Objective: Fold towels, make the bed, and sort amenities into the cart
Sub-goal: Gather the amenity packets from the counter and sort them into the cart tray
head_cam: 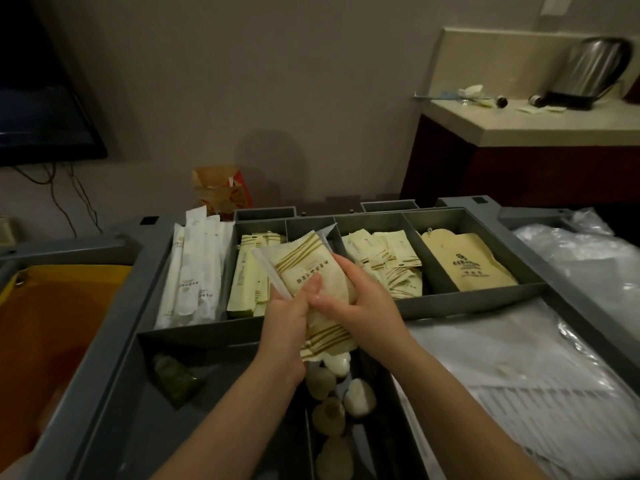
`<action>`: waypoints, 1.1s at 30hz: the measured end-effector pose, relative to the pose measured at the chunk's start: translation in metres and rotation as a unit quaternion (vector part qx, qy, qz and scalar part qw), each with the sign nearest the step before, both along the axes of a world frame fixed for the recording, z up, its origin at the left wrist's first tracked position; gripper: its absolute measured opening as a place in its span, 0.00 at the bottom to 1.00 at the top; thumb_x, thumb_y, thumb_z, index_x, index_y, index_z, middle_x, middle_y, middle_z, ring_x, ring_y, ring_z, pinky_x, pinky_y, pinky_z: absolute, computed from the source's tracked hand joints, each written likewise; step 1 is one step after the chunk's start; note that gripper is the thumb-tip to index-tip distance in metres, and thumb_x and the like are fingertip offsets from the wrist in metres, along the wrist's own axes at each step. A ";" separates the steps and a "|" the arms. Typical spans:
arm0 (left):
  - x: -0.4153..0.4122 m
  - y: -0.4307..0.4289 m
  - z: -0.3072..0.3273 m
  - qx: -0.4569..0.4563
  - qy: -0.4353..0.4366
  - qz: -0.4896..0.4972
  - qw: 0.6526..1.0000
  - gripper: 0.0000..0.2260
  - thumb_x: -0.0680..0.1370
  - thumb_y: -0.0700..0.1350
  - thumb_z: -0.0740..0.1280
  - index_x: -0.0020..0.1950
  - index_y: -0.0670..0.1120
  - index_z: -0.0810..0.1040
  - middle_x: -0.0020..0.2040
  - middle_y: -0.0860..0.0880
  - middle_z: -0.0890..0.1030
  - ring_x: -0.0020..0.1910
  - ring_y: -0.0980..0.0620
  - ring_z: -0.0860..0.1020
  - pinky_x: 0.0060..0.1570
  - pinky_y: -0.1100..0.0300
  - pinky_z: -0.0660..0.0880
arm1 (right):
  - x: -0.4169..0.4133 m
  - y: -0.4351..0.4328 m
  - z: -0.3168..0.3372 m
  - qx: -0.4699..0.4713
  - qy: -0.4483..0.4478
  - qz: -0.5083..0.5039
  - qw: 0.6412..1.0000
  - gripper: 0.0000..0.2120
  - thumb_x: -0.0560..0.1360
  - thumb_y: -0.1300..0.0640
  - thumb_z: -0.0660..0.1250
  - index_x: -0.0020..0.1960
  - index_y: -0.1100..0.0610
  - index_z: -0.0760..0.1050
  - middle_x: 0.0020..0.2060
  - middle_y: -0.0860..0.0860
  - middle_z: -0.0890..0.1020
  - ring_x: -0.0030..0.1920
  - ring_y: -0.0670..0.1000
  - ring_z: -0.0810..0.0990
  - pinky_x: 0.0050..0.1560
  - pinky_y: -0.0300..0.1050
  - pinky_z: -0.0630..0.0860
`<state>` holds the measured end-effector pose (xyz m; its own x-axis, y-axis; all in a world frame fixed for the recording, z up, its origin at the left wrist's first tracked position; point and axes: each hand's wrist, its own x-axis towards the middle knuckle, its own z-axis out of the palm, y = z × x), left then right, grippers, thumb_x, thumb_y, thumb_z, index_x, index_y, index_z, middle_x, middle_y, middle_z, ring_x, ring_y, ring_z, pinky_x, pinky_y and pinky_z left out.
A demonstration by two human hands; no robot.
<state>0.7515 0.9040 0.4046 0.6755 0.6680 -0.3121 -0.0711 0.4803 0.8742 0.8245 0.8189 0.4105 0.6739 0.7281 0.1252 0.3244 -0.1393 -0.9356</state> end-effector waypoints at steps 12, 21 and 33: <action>0.011 -0.004 0.008 -0.008 -0.064 -0.061 0.996 0.19 0.74 0.33 0.67 0.63 0.45 0.73 0.48 0.42 0.84 0.45 0.43 0.84 0.38 0.48 0.81 | 0.025 -0.008 0.008 0.052 0.057 -0.149 0.986 0.07 0.79 0.53 0.63 0.45 0.54 0.76 0.43 0.50 0.83 0.44 0.51 0.83 0.45 0.51 0.82; 0.006 0.014 -0.014 0.019 -0.035 0.013 0.999 0.19 0.74 0.36 0.69 0.63 0.46 0.73 0.49 0.43 0.83 0.44 0.46 0.84 0.40 0.49 0.80 | 0.131 -0.019 -0.033 -0.204 -0.070 -0.272 0.938 0.18 0.78 0.55 0.63 0.67 0.54 0.67 0.49 0.51 0.79 0.42 0.50 0.78 0.37 0.44 0.73; 0.004 0.010 -0.012 0.049 -0.032 0.029 0.998 0.17 0.74 0.40 0.69 0.62 0.49 0.74 0.52 0.45 0.83 0.48 0.46 0.83 0.44 0.47 0.81 | 0.022 0.005 -0.011 -0.018 0.001 -0.031 0.999 0.12 0.76 0.48 0.66 0.58 0.49 0.72 0.48 0.43 0.79 0.49 0.43 0.79 0.44 0.38 0.78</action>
<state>0.7554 0.9137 0.3928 0.6513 0.7318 -0.2006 -0.1537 0.3861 0.9096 0.8465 0.8237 0.3997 0.7175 0.6897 0.0975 0.3122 -0.1933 -0.9301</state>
